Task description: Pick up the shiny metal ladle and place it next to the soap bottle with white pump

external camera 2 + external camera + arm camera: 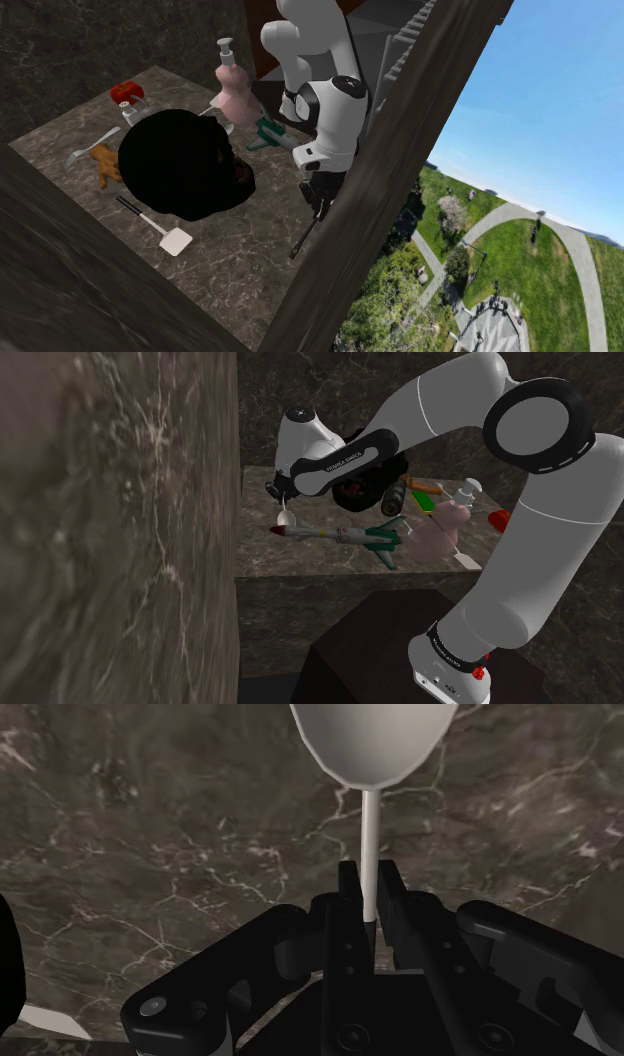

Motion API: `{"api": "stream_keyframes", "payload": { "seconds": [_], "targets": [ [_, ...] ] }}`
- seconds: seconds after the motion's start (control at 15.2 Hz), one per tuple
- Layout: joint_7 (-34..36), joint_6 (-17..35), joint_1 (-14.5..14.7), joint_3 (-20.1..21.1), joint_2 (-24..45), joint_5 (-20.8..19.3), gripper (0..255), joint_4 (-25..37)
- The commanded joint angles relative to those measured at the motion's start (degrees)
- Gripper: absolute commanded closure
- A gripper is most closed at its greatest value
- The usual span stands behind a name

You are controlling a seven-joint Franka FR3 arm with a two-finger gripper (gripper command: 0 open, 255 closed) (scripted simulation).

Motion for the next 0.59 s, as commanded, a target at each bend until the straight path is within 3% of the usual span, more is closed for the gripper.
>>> {"api": "stream_keyframes", "payload": {
  "seconds": [0.0,0.53],
  "targets": [
    [-0.61,-0.91,-0.13,0.24,-0.71,0.64,255,0.29],
    [-3.54,-5.82,-0.64,1.20,-4.15,3.70,255,2.16]
  ]
}}
